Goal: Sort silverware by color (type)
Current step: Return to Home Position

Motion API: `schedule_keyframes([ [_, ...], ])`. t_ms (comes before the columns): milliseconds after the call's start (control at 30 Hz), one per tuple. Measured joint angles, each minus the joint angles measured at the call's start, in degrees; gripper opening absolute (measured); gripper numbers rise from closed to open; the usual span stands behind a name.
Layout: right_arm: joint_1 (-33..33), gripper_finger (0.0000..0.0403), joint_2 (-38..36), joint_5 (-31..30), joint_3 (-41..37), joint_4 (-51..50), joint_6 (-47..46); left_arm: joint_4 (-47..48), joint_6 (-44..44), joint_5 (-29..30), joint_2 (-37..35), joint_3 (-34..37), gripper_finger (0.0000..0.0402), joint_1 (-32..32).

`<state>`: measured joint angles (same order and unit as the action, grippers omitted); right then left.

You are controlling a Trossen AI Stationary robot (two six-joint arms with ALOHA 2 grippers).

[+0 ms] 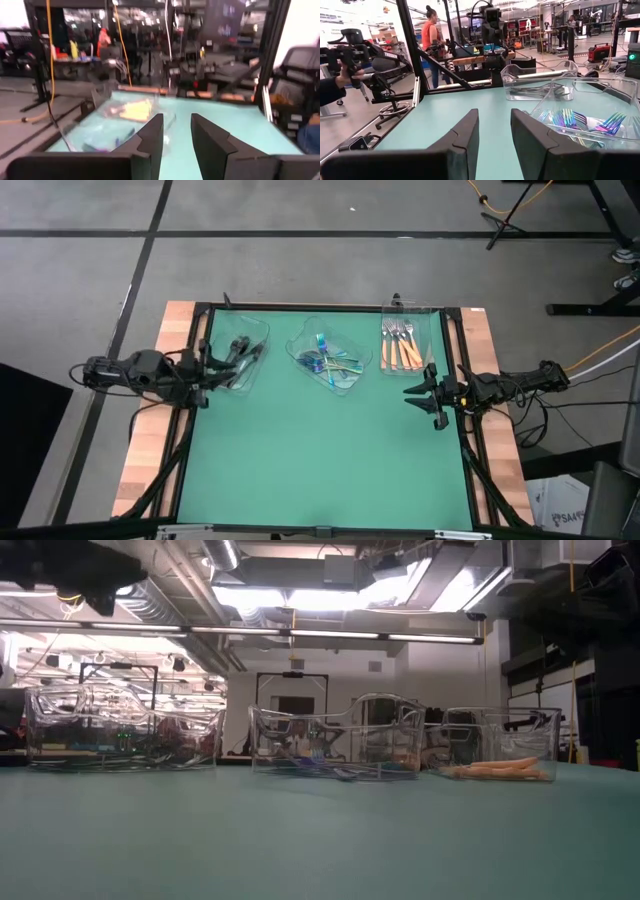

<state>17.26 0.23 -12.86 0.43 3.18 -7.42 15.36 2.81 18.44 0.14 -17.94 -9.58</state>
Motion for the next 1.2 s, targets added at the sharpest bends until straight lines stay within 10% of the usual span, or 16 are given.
schedule_keyframes([
  [633,-0.02,0.0106,0.01,0.02,0.0,-0.17,0.23,-23.02,-6.1,-0.91,0.02,17.25,0.0092,0.09],
  [1200,-0.02,0.0106,0.0,-4.45,0.0,0.2,3.63,-18.73,-7.56,-0.11,0.02,17.52,0.0092,4.48],
])
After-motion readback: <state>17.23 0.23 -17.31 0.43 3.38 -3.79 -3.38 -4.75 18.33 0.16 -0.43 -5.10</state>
